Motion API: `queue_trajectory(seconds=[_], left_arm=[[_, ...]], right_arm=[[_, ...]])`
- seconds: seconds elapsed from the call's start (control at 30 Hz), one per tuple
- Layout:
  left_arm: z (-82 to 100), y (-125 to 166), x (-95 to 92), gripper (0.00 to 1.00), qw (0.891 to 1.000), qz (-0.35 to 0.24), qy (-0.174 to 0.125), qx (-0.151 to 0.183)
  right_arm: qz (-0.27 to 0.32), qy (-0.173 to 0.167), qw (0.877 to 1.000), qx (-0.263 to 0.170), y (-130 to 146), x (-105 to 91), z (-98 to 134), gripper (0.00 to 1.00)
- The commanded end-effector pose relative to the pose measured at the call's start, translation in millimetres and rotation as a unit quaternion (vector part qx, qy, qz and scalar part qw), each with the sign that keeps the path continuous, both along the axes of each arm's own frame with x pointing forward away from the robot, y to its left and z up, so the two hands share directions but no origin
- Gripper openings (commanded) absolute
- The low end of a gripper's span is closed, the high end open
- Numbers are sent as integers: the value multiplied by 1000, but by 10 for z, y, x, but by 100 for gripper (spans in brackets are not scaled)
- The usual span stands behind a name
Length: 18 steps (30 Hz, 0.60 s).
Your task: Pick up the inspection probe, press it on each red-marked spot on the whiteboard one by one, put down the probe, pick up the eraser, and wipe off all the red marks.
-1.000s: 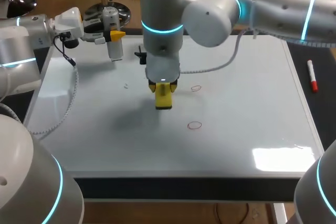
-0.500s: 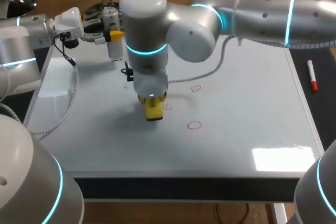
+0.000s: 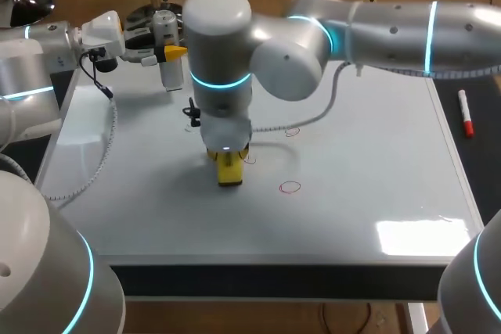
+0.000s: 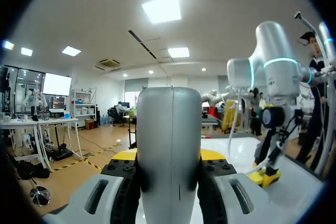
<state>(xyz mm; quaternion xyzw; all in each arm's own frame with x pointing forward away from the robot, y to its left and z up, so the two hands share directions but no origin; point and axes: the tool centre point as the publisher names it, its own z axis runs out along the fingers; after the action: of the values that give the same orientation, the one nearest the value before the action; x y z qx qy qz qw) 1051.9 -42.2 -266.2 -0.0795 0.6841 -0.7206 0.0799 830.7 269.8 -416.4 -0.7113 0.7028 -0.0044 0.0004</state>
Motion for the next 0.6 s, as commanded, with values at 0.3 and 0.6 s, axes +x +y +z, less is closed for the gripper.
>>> queue_trajectory(seconds=[0.3, 0.6], left_arm=[[1, 2, 3, 0, 1000, 0, -1, -1], [1, 2, 3, 0, 1000, 0, -1, -1]], right_arm=[[5, 11, 1000, 3, -86, -2, -94, 0], [3, 24, 1000, -1, -188, 12, -217, 0]])
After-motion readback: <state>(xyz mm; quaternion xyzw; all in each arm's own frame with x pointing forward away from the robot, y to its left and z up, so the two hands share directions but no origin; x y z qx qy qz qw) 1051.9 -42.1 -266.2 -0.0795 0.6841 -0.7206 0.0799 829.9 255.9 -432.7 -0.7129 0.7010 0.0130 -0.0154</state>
